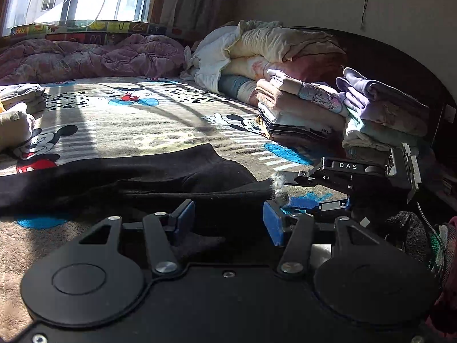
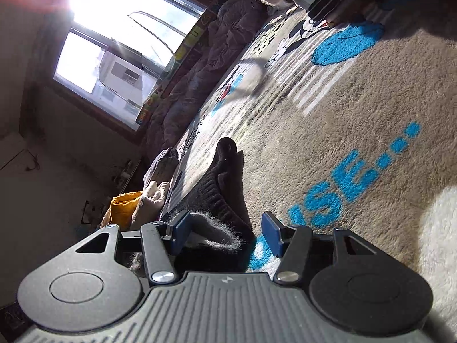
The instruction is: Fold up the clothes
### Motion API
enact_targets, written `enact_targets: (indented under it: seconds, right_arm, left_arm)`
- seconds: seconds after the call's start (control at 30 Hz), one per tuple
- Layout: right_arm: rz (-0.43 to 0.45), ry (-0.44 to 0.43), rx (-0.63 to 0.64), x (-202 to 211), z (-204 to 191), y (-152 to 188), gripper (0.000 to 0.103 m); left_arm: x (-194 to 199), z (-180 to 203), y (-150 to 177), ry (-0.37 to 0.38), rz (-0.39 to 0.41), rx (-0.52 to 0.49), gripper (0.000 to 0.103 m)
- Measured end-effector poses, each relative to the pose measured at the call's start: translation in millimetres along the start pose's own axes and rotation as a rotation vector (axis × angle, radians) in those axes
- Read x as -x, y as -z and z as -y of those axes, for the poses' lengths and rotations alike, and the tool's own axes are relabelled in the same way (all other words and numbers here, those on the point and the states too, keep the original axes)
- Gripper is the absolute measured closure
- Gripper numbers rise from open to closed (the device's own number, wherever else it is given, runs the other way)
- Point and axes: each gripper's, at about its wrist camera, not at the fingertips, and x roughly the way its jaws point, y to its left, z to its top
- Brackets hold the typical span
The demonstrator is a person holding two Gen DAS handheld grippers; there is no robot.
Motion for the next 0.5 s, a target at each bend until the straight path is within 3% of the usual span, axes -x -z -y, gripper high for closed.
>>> enact_targets:
  seconds: [0.1,0.23,0.33,0.43,0.47,0.5]
  right_arm:
    - [0.0,-0.012,-0.021,-2,0,2,0.047]
    - [-0.016,-0.019,-0.028,-4,0,5,0.047]
    - [-0.028,-0.02,-0.02,-5,-1,8,0.048]
    - [-0.045,-0.017,0.0,-6,-3,10,0.048]
    - [-0.053,-0.019,0.007,-7,-5,11,0.048]
    - [-0.059,-0.025,0.01,-6,-6,11,0.048]
  left_arm:
    - [-18,6,9,0.072,-0.027,0.2,0.051]
    - [-38,-5,15,0.185,0.0,0.515,0.051]
    - [-49,-16,21,0.208,0.021,0.705,0.046]
    - [-60,-24,27,0.208,0.012,0.815,0.049]
    - [-62,-25,26,0.19,0.0,0.813,0.073]
    - [-64,-26,25,0.171,-0.011,0.811,0.087]
